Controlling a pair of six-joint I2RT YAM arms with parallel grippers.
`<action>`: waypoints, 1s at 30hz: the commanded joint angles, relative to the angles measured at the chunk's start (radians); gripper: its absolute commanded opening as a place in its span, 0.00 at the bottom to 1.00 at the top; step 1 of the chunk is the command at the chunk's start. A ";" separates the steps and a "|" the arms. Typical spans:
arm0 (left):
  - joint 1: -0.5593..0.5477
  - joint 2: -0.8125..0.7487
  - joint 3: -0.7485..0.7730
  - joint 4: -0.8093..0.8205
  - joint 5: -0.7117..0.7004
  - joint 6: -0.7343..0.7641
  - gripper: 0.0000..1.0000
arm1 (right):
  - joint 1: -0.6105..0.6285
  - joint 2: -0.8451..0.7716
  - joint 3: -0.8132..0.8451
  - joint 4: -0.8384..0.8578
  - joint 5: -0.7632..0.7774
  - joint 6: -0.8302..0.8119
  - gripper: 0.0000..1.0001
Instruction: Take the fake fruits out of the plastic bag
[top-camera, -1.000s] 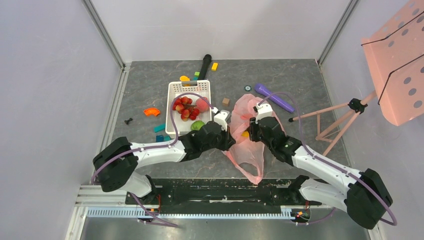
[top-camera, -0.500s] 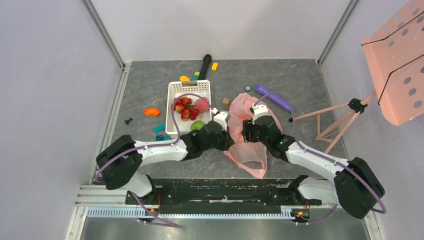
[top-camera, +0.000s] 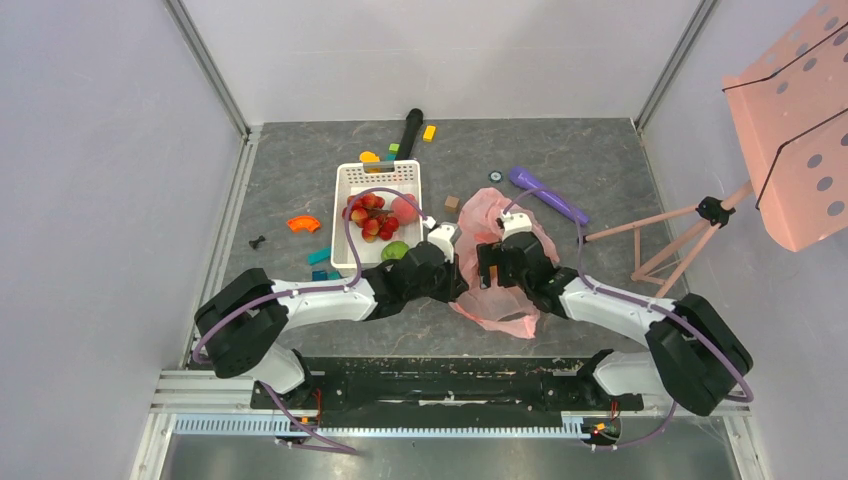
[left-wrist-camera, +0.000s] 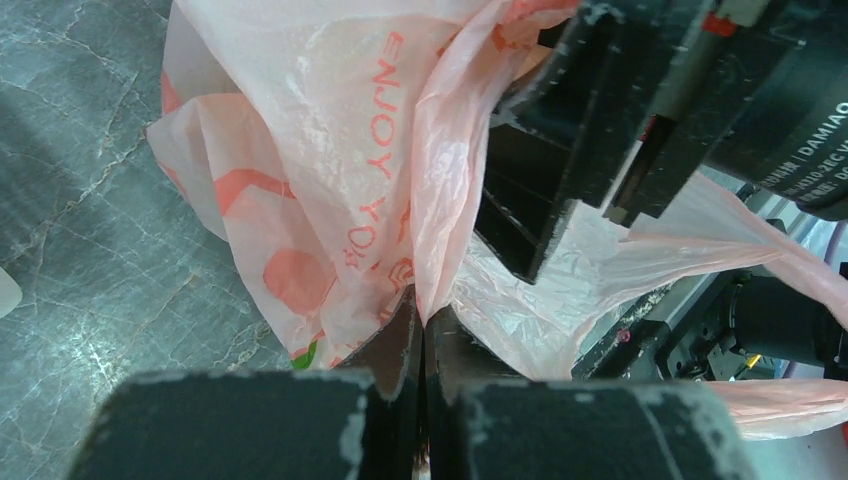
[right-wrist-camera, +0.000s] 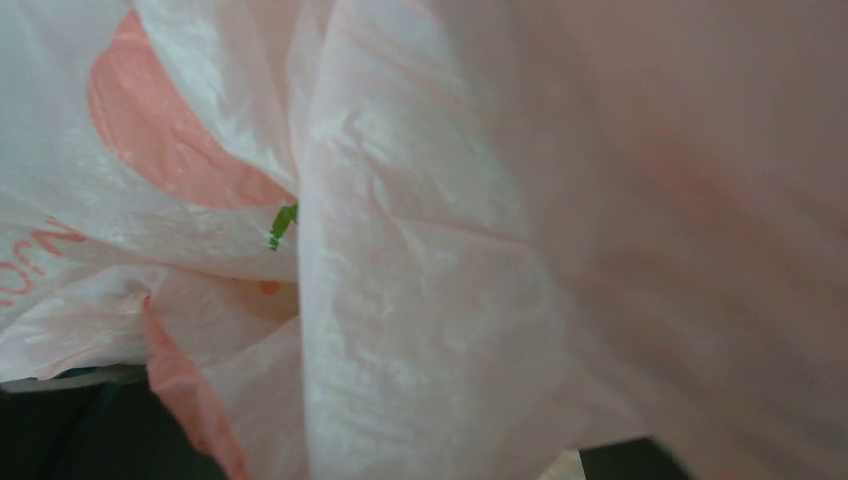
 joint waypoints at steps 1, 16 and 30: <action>0.008 -0.009 -0.003 0.026 0.008 -0.027 0.02 | -0.003 0.072 0.048 -0.029 0.043 0.028 0.98; 0.020 -0.010 -0.010 0.027 0.027 -0.027 0.02 | -0.002 -0.015 0.017 -0.019 -0.015 0.020 0.63; 0.021 -0.027 -0.021 0.018 0.045 -0.007 0.02 | -0.003 -0.189 0.032 -0.246 0.107 0.027 0.79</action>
